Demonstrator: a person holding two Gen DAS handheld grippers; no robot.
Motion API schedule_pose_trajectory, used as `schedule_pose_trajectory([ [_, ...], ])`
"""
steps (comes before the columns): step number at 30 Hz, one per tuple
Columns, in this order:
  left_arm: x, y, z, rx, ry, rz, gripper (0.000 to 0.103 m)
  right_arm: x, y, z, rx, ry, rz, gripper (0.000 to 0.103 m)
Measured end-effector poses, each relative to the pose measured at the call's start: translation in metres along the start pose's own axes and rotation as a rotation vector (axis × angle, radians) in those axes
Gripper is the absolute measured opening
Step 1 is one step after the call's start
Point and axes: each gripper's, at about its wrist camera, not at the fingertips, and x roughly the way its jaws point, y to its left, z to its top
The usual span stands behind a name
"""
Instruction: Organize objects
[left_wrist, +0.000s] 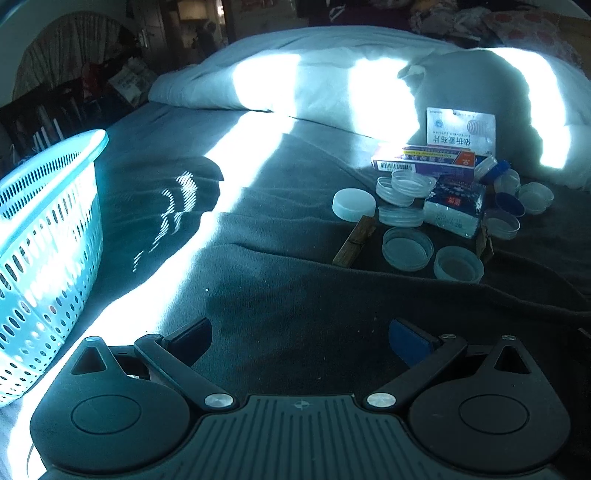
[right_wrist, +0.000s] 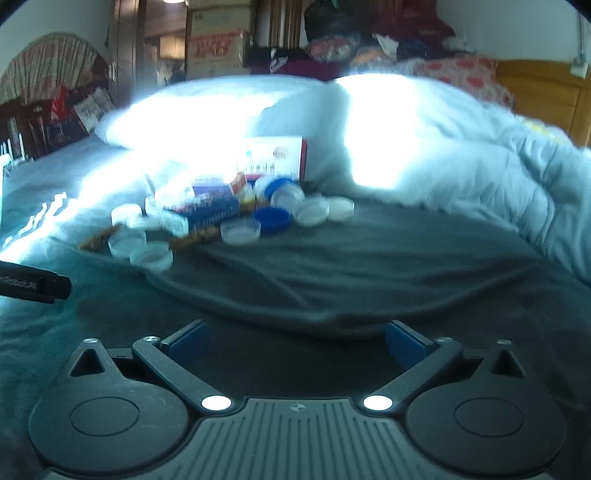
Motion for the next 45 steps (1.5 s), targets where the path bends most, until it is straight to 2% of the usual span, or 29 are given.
schedule_pose_trajectory([
  [4,-0.004,0.001,0.008,0.003,-0.020,-0.008,0.103,-0.005,0.000,0.004,-0.039,-0.037,0.062,0.099],
  [6,-0.006,0.003,0.010,0.002,-0.032,-0.003,0.103,-0.003,0.001,0.005,-0.042,-0.026,0.098,0.094],
  [9,-0.009,0.012,0.013,-0.013,-0.055,0.007,0.101,-0.001,0.005,0.012,-0.024,-0.031,0.208,0.087],
  [12,-0.015,0.023,0.014,-0.050,-0.077,0.007,0.097,0.007,0.025,0.027,-0.067,-0.040,0.255,0.076],
  [16,-0.019,0.026,0.018,-0.048,-0.088,-0.015,0.092,0.032,0.050,0.044,-0.088,0.008,0.332,0.054],
  [23,-0.011,0.027,0.020,-0.042,-0.075,-0.037,0.092,0.060,0.077,0.048,-0.136,0.046,0.339,0.052],
  [24,-0.010,0.026,0.020,-0.037,-0.071,-0.046,0.089,0.064,0.079,0.048,-0.142,0.051,0.338,0.051],
  [26,-0.010,0.021,0.020,-0.013,-0.078,-0.067,0.080,0.069,0.081,0.050,-0.152,0.062,0.352,0.040],
  [27,-0.011,0.018,0.021,0.003,-0.088,-0.083,0.077,0.067,0.080,0.050,-0.148,0.068,0.349,0.040],
  [31,-0.013,-0.002,0.028,0.056,-0.124,-0.185,0.076,0.040,0.058,0.048,-0.133,0.051,0.344,0.040],
  [35,0.006,-0.029,0.032,0.094,-0.104,-0.270,0.064,0.017,0.013,0.033,-0.066,0.059,0.275,0.040],
  [40,0.039,-0.046,0.028,0.089,-0.035,-0.234,0.061,0.013,-0.017,0.019,0.003,0.080,0.244,0.040],
  [45,0.050,-0.057,0.029,0.115,-0.059,-0.214,0.061,0.019,-0.015,0.019,0.005,0.072,0.257,0.040],
])
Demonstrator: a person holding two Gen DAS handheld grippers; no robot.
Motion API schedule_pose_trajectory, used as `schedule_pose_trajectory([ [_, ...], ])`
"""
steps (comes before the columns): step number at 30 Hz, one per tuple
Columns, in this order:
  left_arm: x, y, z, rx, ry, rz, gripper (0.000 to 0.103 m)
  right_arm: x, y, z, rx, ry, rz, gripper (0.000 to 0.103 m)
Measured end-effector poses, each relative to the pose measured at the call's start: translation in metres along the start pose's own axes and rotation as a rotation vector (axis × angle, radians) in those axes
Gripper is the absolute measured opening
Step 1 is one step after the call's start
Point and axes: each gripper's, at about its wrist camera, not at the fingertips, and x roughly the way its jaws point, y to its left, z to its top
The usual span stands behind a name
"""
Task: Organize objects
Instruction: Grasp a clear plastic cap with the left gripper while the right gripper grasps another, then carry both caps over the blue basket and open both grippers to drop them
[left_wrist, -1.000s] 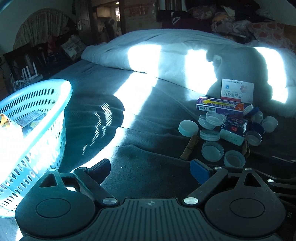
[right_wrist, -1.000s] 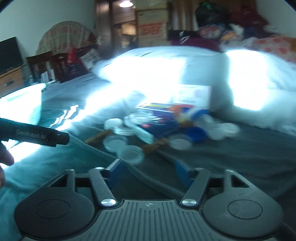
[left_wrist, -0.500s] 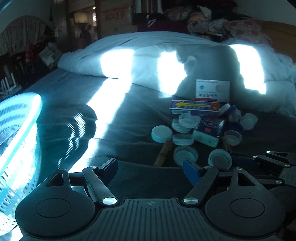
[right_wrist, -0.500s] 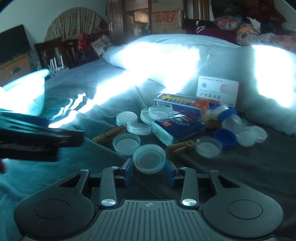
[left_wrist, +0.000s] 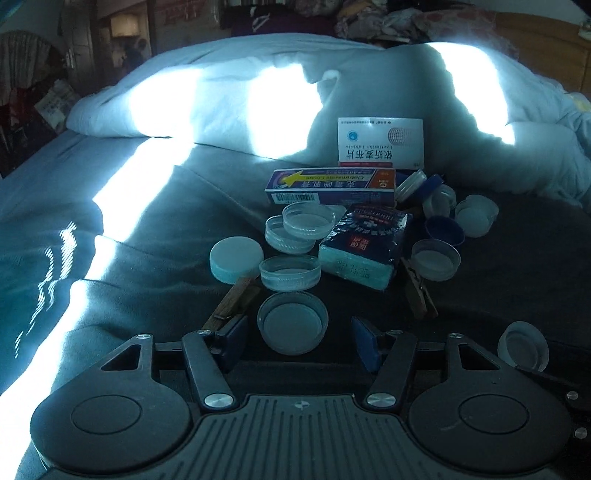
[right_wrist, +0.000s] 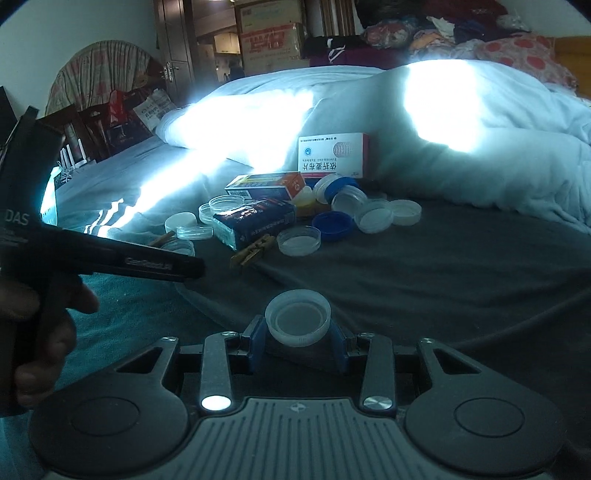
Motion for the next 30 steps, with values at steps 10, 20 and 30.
schedule_pose_trajectory([
  [10,-0.056,0.000,0.038,-0.071,-0.115,0.004,0.040,-0.016,0.002,0.023,-0.008,-0.062,-0.021,0.040],
  [20,-0.235,0.136,0.109,-0.274,-0.383,0.329,0.040,-0.064,0.081,0.124,-0.117,-0.258,0.134,0.040],
  [30,-0.273,0.248,0.062,-0.424,-0.268,0.585,0.040,-0.070,0.243,0.197,-0.236,-0.245,0.446,0.040],
])
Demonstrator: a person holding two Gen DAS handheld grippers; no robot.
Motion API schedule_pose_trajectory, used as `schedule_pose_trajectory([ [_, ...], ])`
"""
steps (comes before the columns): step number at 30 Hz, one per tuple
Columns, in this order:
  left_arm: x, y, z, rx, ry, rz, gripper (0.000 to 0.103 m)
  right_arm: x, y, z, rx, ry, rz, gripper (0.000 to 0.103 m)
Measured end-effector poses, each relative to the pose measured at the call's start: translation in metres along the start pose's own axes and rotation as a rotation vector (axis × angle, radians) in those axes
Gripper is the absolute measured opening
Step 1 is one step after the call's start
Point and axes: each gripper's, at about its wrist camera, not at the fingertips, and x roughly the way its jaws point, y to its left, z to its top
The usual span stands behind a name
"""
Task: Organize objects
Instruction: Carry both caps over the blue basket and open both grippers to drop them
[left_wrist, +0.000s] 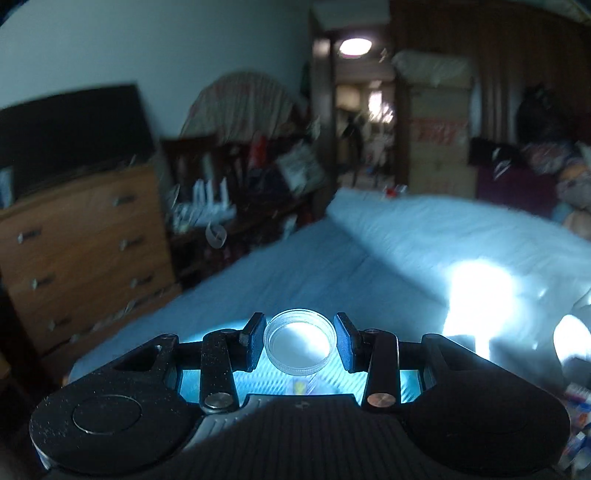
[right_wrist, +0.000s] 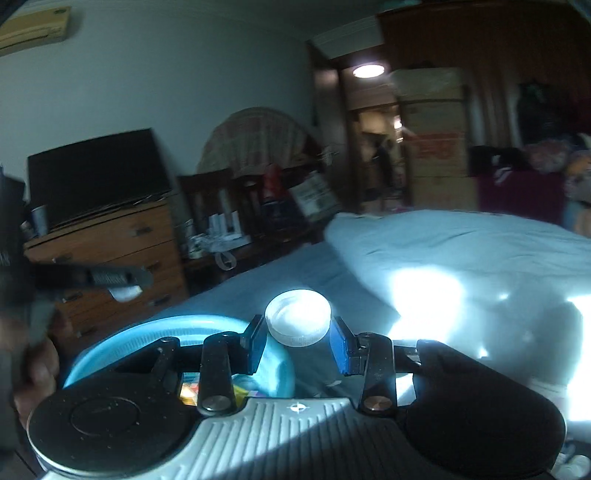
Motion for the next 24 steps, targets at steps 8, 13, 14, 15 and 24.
schedule_pose_trajectory([
  [8,0.021,0.049,-0.034,-0.003,0.128,0.051,0.040,0.054,0.080,-0.004,-0.033,0.127,0.087,0.040],
  [13,0.030,0.061,-0.045,-0.013,0.146,0.040,0.041,0.071,0.107,-0.009,-0.053,0.160,0.089,0.040],
  [14,0.034,0.061,-0.046,-0.014,0.150,0.038,0.041,0.077,0.111,-0.009,-0.055,0.164,0.088,0.040],
  [15,0.036,0.062,-0.047,-0.015,0.154,0.037,0.040,0.079,0.114,-0.009,-0.055,0.167,0.088,0.040],
  [24,0.048,0.063,-0.054,-0.013,0.174,0.037,0.041,0.099,0.107,-0.020,-0.055,0.185,0.081,0.040],
])
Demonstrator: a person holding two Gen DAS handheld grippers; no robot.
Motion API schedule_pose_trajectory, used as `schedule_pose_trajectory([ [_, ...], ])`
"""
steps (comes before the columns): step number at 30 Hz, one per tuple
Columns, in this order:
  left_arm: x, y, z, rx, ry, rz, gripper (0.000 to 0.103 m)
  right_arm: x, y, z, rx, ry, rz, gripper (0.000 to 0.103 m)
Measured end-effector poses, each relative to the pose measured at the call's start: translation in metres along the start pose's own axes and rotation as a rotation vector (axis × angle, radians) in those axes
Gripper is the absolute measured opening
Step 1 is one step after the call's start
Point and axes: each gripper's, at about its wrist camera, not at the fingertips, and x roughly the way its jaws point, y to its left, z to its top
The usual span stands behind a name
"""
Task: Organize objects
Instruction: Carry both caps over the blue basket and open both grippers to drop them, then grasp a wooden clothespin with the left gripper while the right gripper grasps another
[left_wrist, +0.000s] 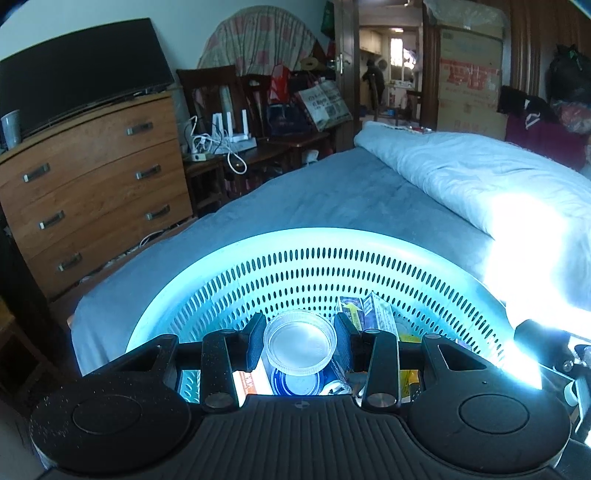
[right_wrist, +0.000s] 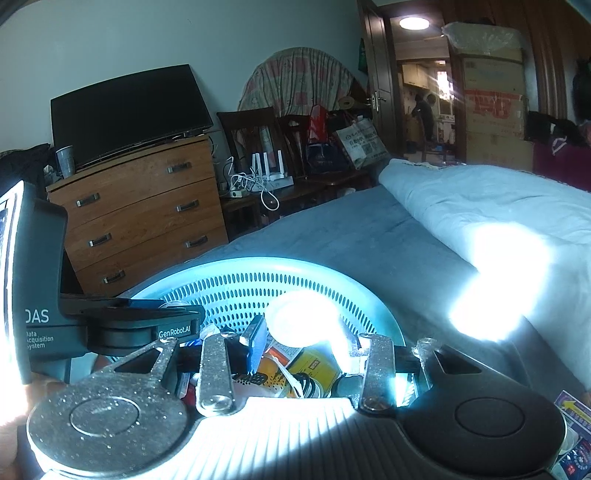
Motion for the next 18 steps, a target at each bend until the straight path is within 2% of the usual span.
schedule_pose_trajectory([
  [2,0.000,-0.002,0.000,0.005,-0.001,0.006,0.041,0.004,-0.001,0.000,-0.001,0.002,0.003,0.041],
  [3,0.000,-0.003,0.001,0.008,-0.005,0.010,0.045,0.004,-0.001,0.000,-0.002,0.000,0.003,0.041],
  [4,-0.001,-0.005,0.001,0.012,-0.008,0.018,0.055,0.004,-0.001,0.000,-0.005,-0.005,-0.001,0.043],
  [7,-0.008,-0.011,0.000,0.031,-0.041,0.041,0.074,-0.004,-0.003,-0.002,-0.012,-0.032,-0.016,0.059],
  [10,-0.014,-0.017,0.003,0.038,-0.052,0.041,0.077,-0.017,-0.008,-0.003,-0.011,-0.060,-0.033,0.069],
  [12,-0.020,-0.022,0.004,0.041,-0.066,0.031,0.077,-0.035,-0.015,-0.006,-0.009,-0.100,-0.051,0.071],
  [14,-0.032,-0.032,0.004,0.047,-0.097,-0.004,0.077,-0.065,-0.026,-0.019,-0.016,-0.164,-0.094,0.085],
  [16,-0.050,-0.050,-0.001,0.072,-0.148,-0.085,0.077,-0.097,-0.045,-0.045,-0.019,-0.210,-0.167,0.093],
  [18,-0.069,-0.081,-0.010,0.129,-0.203,-0.202,0.077,-0.122,-0.069,-0.082,0.005,-0.204,-0.239,0.094],
])
